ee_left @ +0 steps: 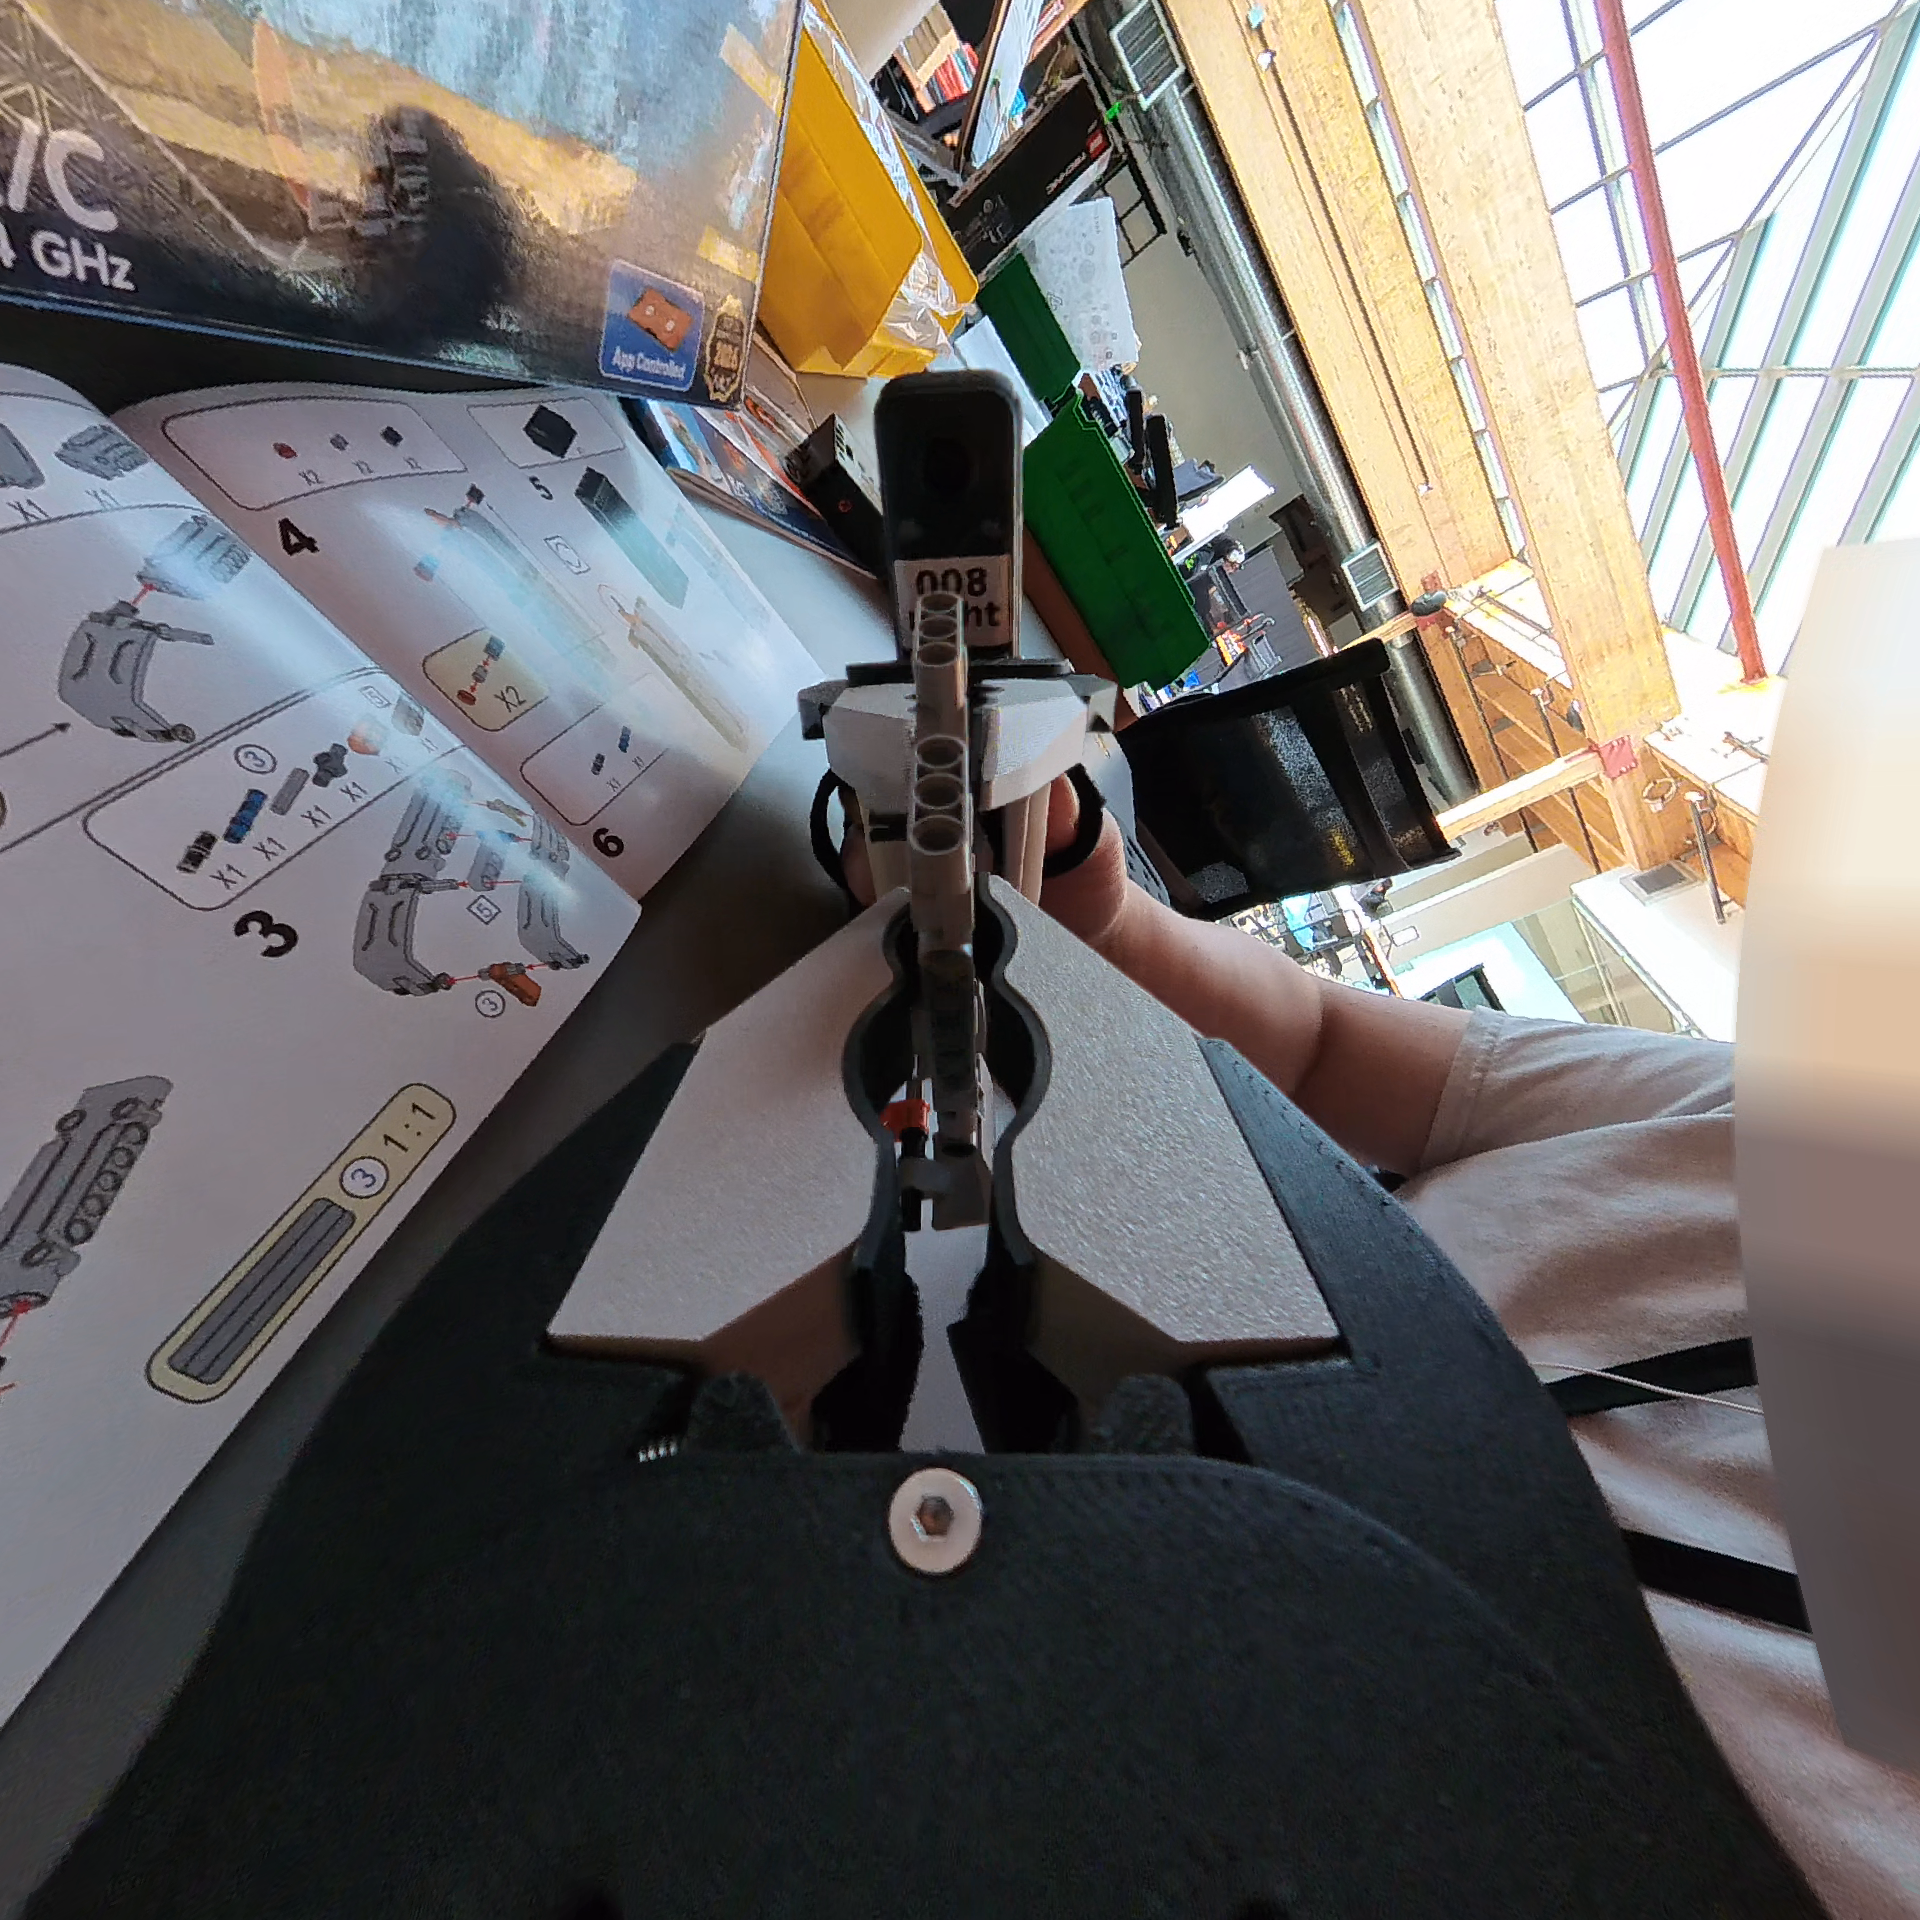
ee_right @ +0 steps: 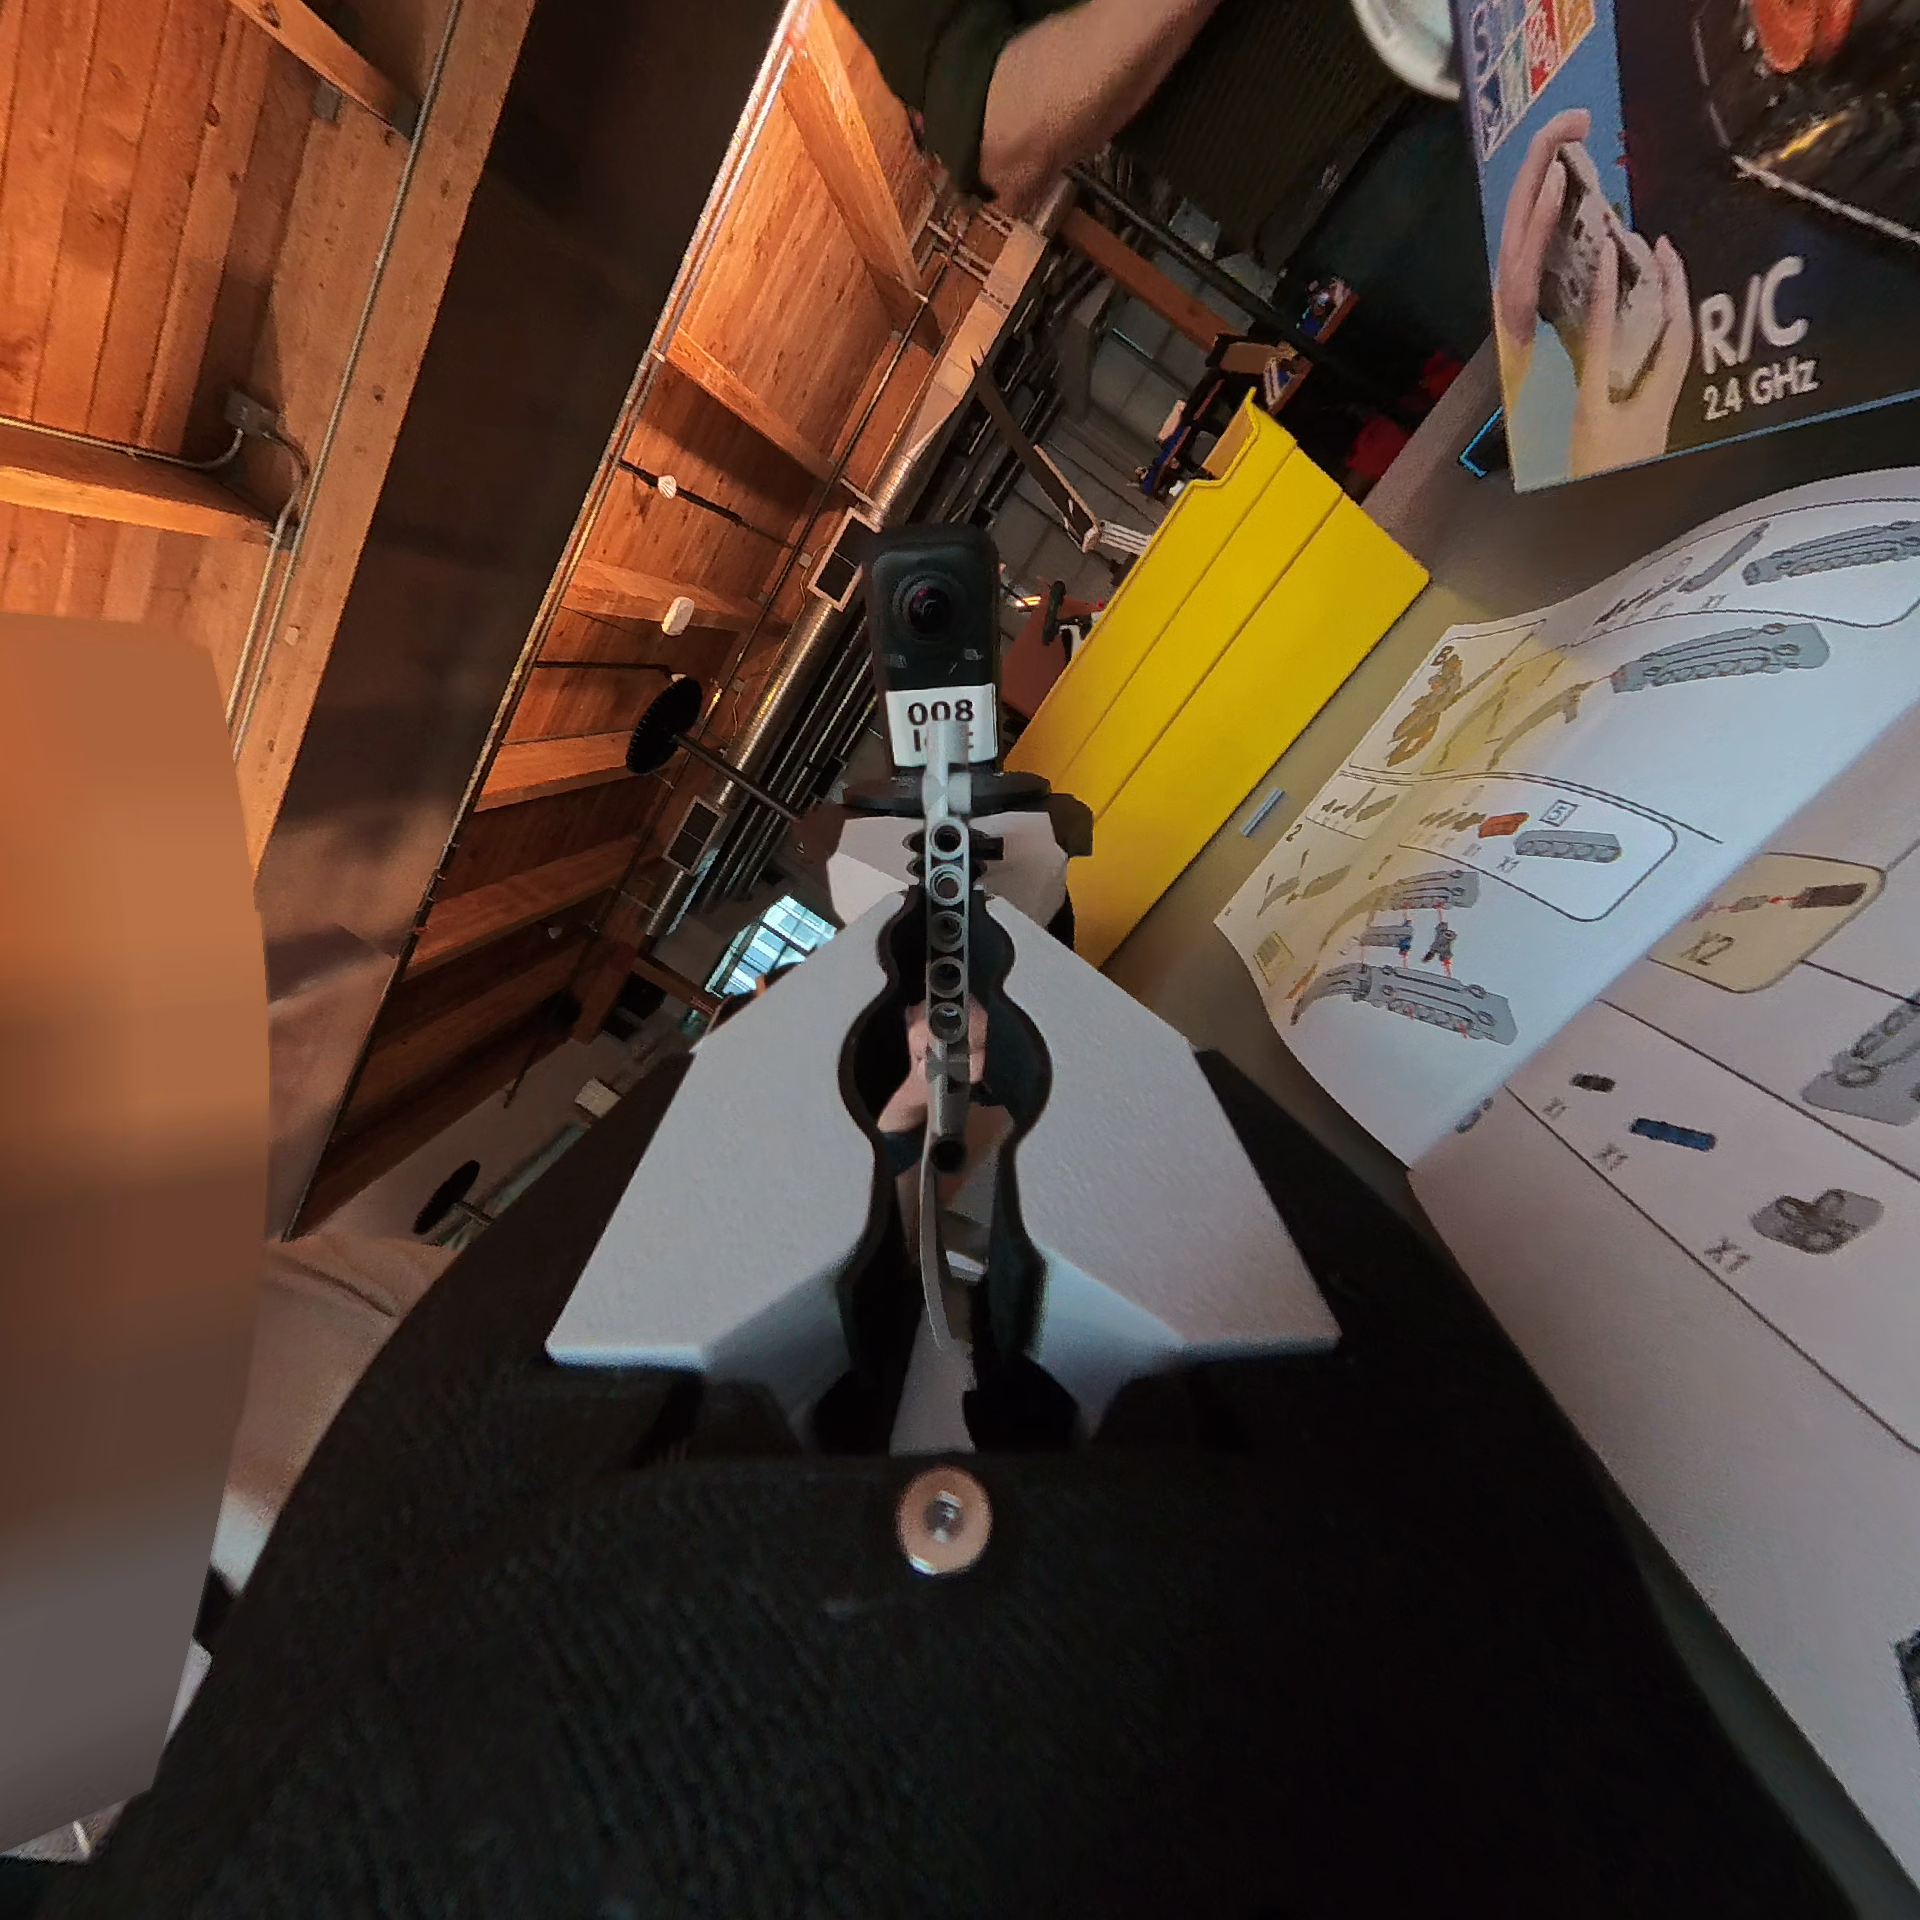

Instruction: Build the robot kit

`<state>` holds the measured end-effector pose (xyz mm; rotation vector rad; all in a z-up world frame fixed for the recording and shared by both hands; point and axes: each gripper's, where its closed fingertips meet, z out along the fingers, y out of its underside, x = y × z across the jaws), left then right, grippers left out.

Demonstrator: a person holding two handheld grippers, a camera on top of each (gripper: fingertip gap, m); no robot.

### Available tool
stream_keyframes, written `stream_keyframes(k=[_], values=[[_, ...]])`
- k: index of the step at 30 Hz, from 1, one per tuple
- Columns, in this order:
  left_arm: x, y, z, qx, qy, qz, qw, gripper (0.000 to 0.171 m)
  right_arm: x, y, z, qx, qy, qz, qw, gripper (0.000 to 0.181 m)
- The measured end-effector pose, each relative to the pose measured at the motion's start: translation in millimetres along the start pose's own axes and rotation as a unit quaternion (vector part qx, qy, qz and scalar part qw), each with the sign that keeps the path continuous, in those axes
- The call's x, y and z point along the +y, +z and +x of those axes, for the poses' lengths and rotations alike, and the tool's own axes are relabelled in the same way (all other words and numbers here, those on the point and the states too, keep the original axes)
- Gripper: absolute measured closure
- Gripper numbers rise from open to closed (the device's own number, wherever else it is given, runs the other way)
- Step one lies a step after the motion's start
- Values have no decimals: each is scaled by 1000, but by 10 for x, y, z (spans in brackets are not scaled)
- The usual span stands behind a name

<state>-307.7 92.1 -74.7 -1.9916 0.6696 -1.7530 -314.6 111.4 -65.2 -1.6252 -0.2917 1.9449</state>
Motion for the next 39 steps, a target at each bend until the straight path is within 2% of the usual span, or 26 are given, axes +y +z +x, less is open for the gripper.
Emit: stream_keyframes(k=[10,15,22,28,39], values=[[43,-14,49,13,-6,-19,1000,167,43,12,-44,-24,26,-17,999,176],[55,-23,16,7,-10,-22,1000,167,65,19,-18,-2,-1,-22,1000,176],[66,-19,28,13,-9,-26,1000,167,84,15,-29,-6,0,-31,999,176],[85,-13,58,19,2,-34,999,167,111,5,-60,-30,33,-45,998,176],[167,-31,-1,12,0,-63,998,167,167,19,4,-6,19,-70,997,177]])
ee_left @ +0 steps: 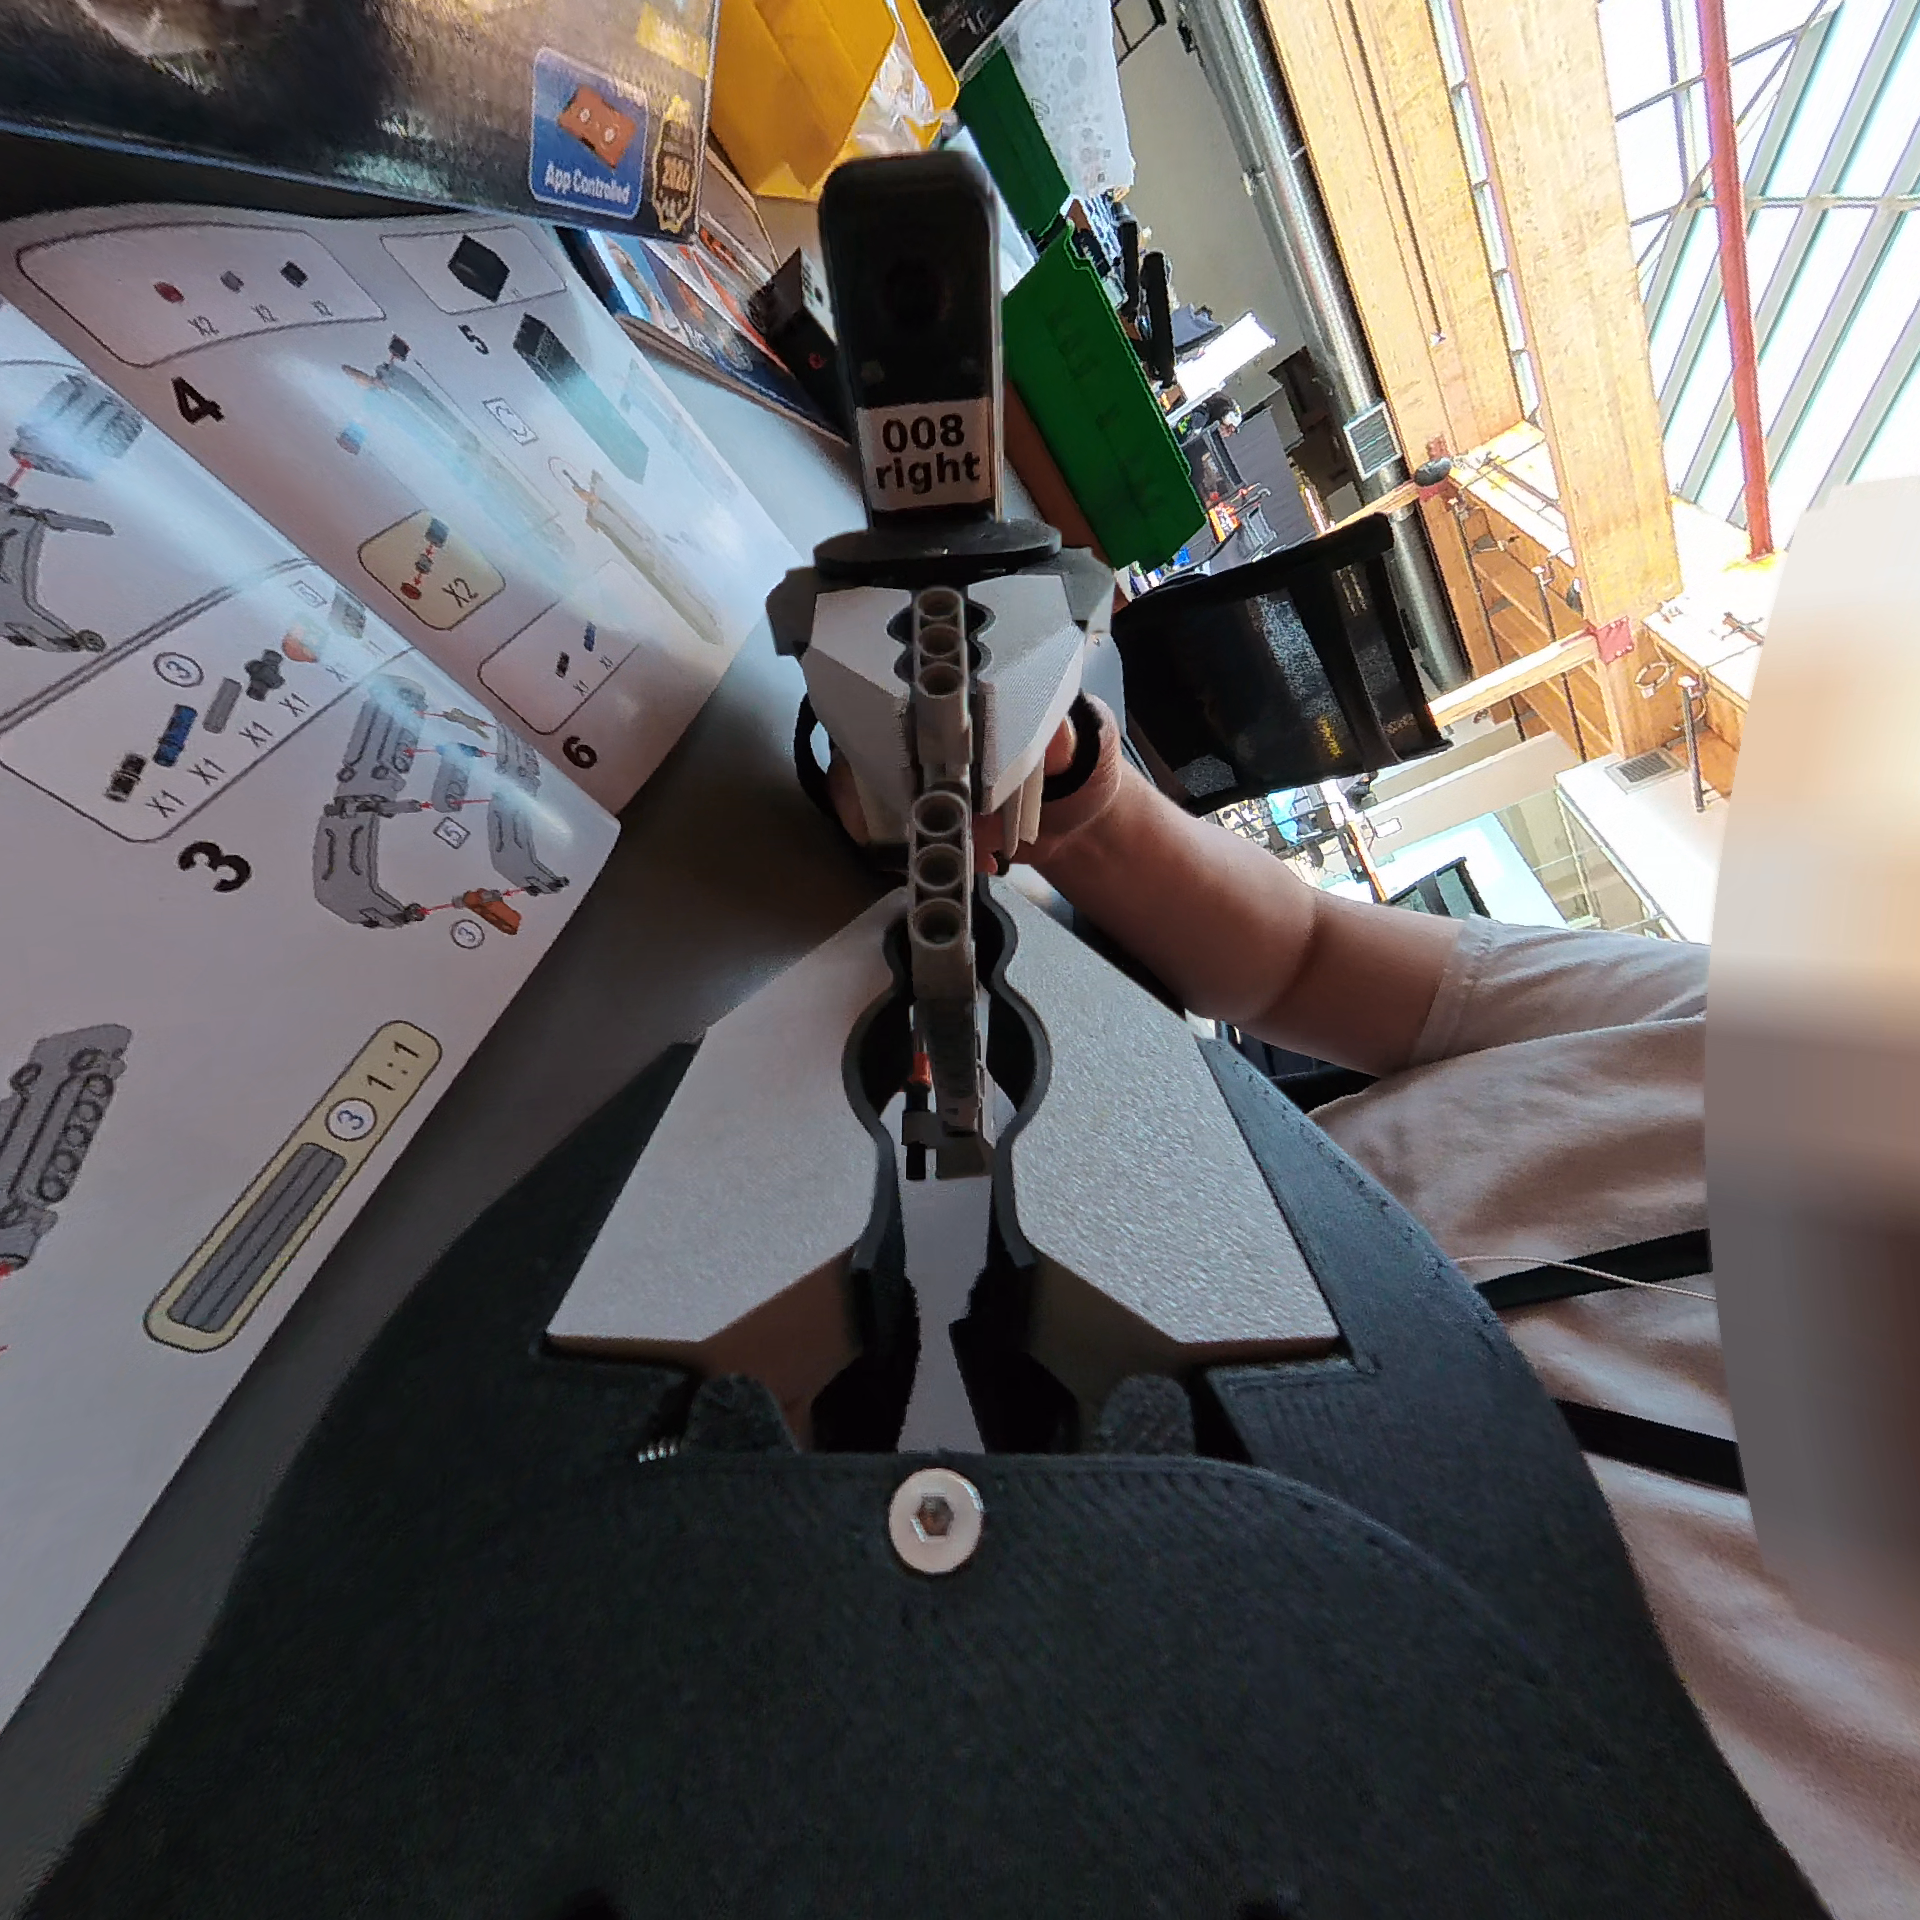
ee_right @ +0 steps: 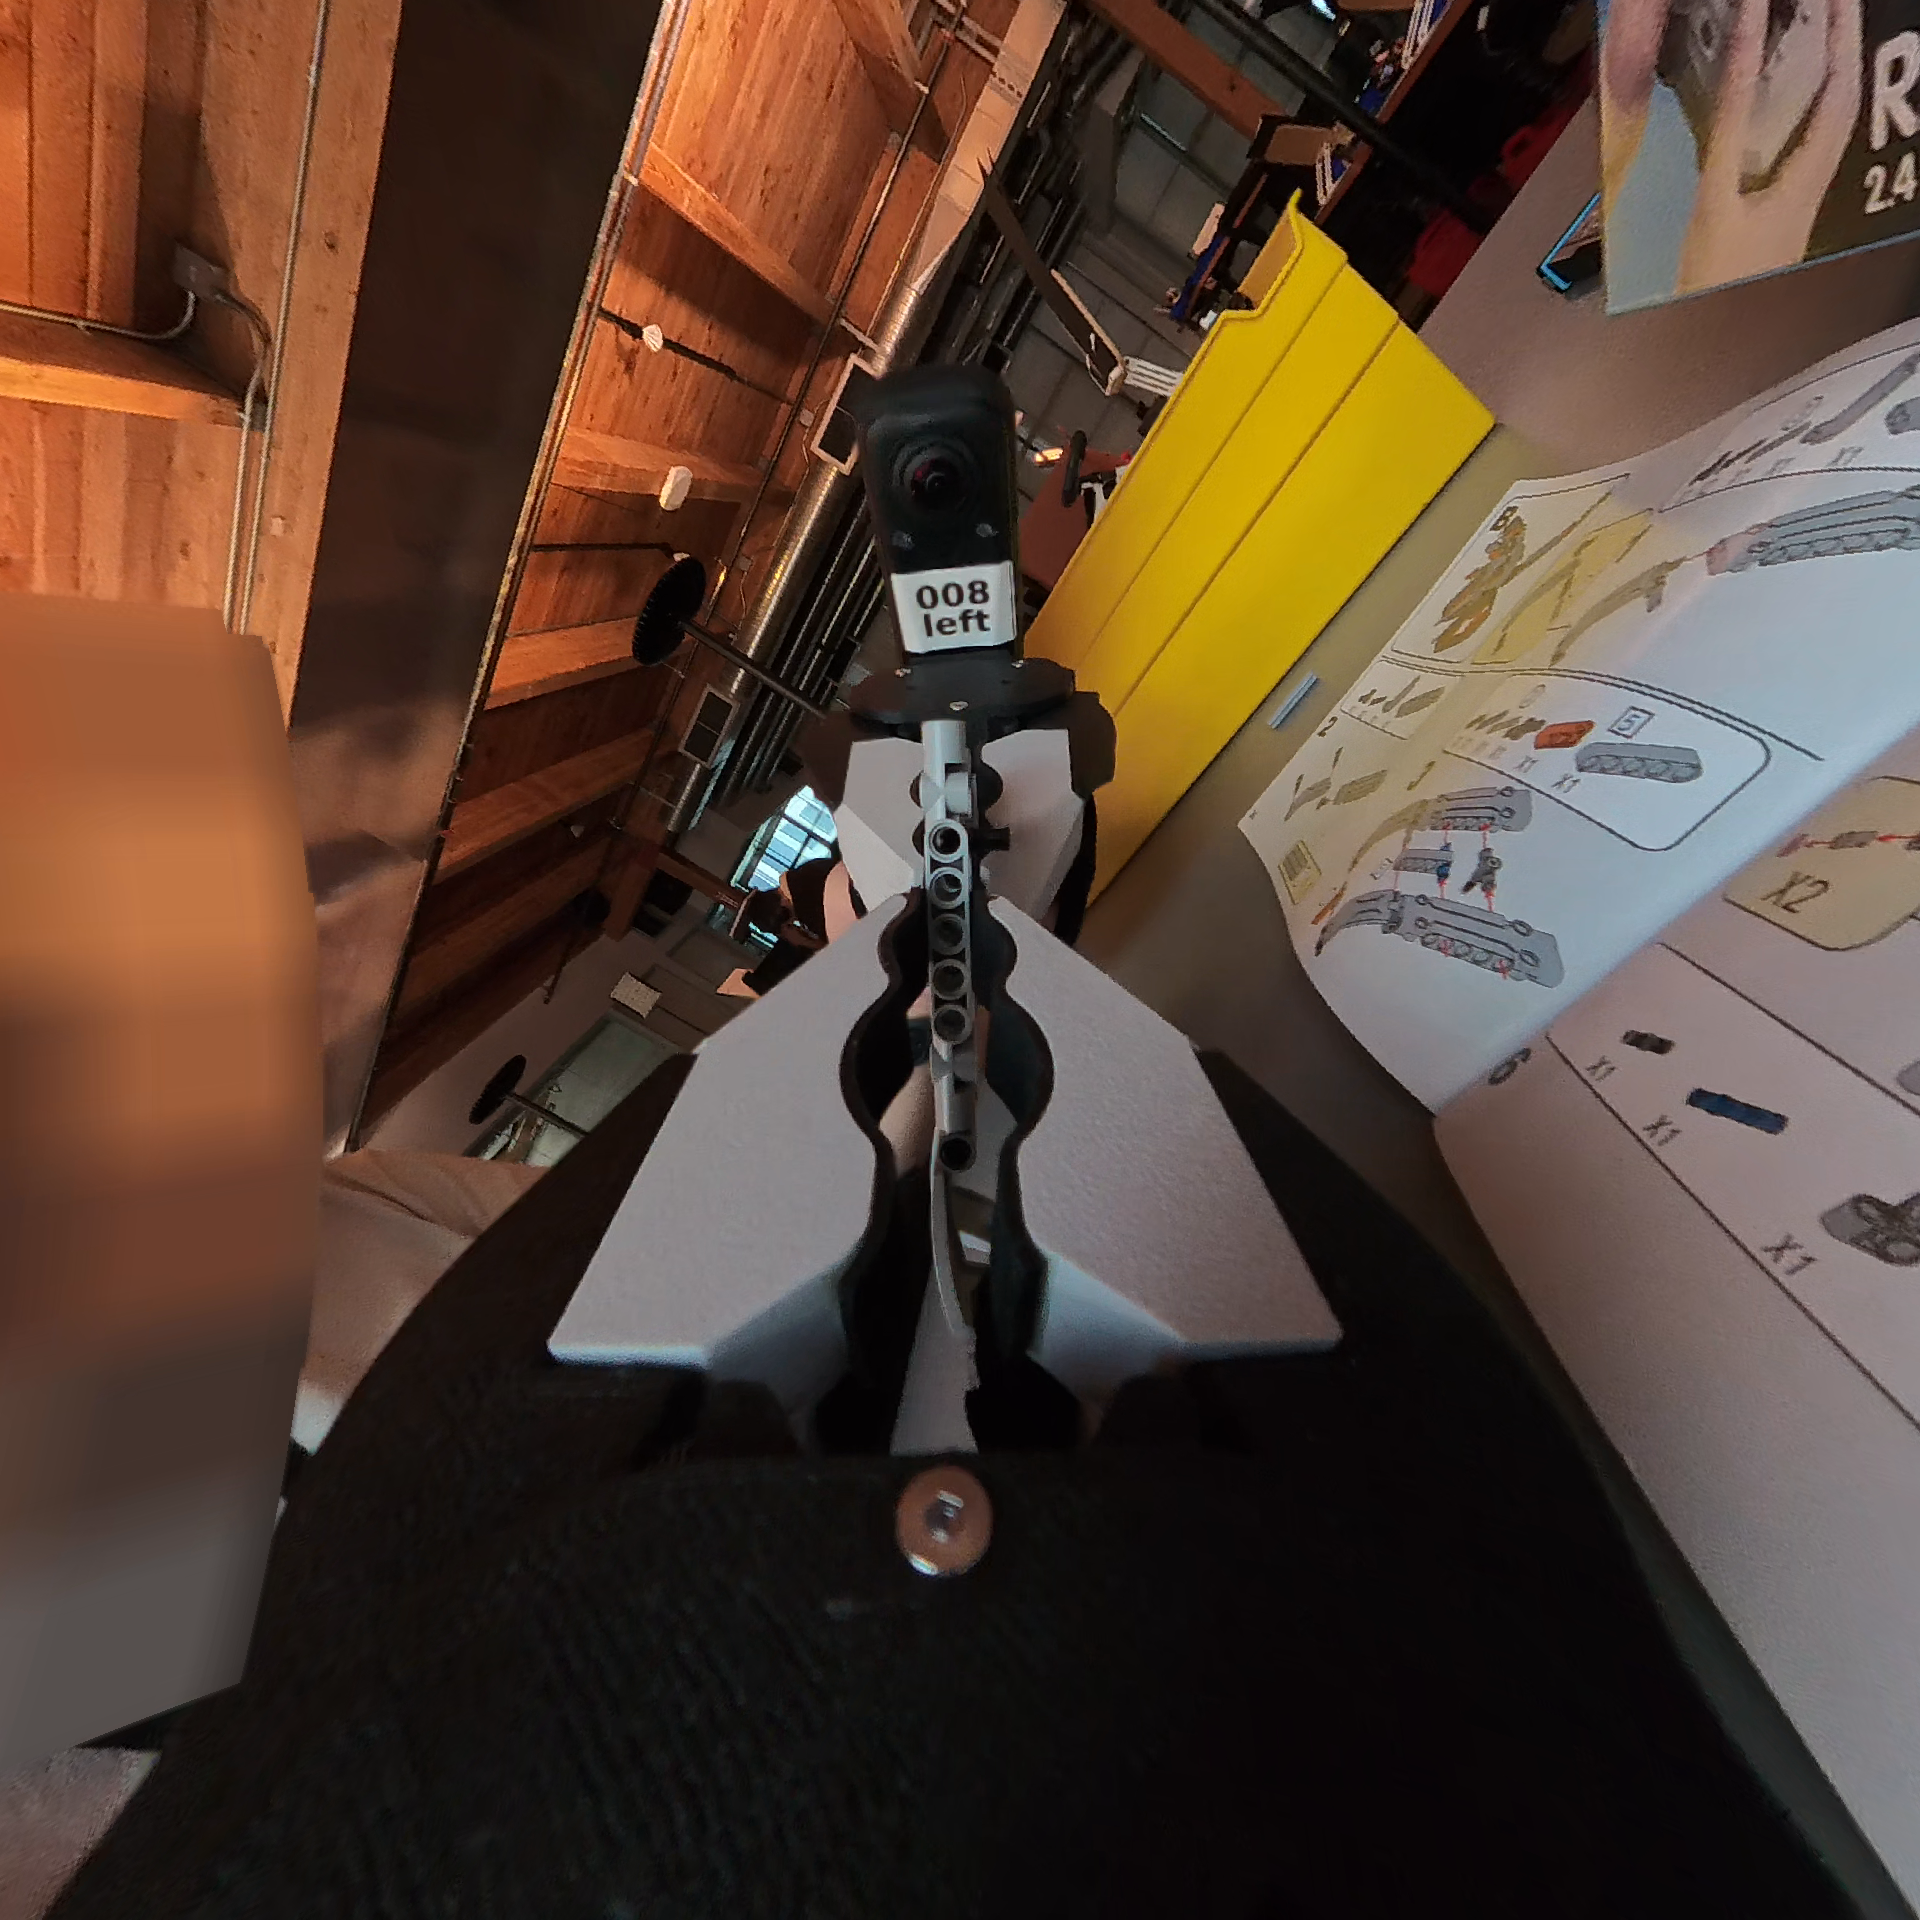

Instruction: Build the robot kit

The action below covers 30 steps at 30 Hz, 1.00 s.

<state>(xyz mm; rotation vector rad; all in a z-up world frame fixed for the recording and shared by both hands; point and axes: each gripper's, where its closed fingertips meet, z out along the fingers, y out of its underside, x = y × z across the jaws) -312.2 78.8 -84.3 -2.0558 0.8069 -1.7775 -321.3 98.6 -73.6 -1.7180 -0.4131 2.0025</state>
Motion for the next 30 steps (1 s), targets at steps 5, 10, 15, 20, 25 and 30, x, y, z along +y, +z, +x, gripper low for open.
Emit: stream_keyframes(k=[5,10,15,20,25,30], values=[[71,26,38,12,-10,-21,1000,167,63,-8,-27,0,-15,-26,1000,177],[74,29,92,30,-17,-23,999,167,70,-13,-72,-30,18,-31,999,177],[95,34,101,37,-29,-27,999,167,93,-12,-78,-26,-3,-43,999,177],[162,53,46,26,-41,-45,998,167,153,-18,-2,16,-54,-71,996,177],[232,63,6,11,-36,-68,997,167,224,-18,39,29,-44,-93,994,177],[287,77,42,8,-24,-88,996,167,308,-29,-4,2,25,-112,993,176]])
